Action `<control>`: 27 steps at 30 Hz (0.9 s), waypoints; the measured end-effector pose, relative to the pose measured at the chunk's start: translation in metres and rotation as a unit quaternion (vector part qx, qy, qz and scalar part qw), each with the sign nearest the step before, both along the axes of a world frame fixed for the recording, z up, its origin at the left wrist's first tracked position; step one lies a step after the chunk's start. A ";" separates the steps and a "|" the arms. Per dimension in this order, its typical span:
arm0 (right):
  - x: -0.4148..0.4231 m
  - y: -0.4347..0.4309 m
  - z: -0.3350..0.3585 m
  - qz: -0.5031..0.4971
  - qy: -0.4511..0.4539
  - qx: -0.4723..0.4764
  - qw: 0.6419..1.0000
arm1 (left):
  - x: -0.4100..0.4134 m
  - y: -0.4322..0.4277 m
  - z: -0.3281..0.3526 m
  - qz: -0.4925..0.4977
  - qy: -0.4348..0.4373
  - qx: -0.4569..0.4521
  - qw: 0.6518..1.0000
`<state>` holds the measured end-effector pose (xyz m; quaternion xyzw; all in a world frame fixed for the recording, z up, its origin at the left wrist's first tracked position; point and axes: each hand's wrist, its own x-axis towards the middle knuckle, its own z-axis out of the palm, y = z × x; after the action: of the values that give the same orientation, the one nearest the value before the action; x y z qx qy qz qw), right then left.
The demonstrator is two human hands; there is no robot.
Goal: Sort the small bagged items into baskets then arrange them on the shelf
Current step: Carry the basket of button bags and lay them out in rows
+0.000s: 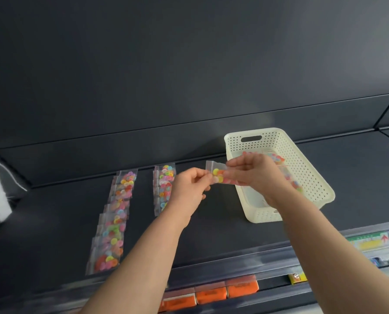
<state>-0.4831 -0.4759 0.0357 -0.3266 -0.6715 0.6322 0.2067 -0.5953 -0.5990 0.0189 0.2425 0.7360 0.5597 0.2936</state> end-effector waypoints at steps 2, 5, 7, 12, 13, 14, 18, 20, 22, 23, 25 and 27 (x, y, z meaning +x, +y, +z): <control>-0.011 -0.009 -0.004 0.002 0.019 -0.029 0.999 | -0.009 -0.013 -0.004 0.028 0.001 -0.009 1.000; -0.029 -0.025 -0.013 -0.006 0.005 -0.032 0.999 | -0.020 -0.034 -0.010 0.051 -0.012 -0.022 0.998; -0.039 -0.037 -0.018 0.001 -0.004 -0.039 0.999 | -0.026 -0.046 -0.013 0.068 -0.020 -0.028 0.997; -0.053 -0.065 -0.038 0.080 -0.091 -0.037 0.992 | -0.041 -0.080 -0.026 0.106 -0.027 -0.091 0.990; -0.055 -0.071 -0.043 0.076 -0.109 -0.015 0.991 | -0.043 -0.086 -0.031 0.106 -0.030 -0.111 0.988; -0.057 -0.076 -0.048 0.069 -0.126 0.015 0.990 | -0.044 -0.092 -0.035 0.108 -0.030 -0.130 0.985; -0.065 -0.094 -0.065 0.053 -0.180 0.099 0.977 | -0.048 -0.104 -0.049 0.118 0.008 -0.185 0.976; -0.067 -0.098 -0.071 0.039 -0.195 0.129 0.971 | -0.050 -0.105 -0.055 0.115 0.035 -0.202 0.972; -0.068 -0.100 -0.074 0.022 -0.203 0.151 0.967 | -0.052 -0.104 -0.059 0.109 0.062 -0.213 0.969; -0.068 -0.101 -0.075 0.016 -0.204 0.156 0.966 | -0.053 -0.103 -0.061 0.107 0.074 -0.219 0.967; -0.070 -0.103 -0.077 0.006 -0.206 0.162 0.965 | -0.054 -0.101 -0.062 0.103 0.092 -0.229 0.964; -0.072 -0.105 -0.078 -0.005 -0.213 0.172 0.962 | -0.055 -0.100 -0.063 0.090 0.103 -0.233 0.963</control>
<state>-0.5551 -0.5805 -0.0425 -0.4165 -0.7970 0.4219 0.1151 -0.6505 -0.6986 -0.0438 0.1562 0.8911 0.3690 0.2128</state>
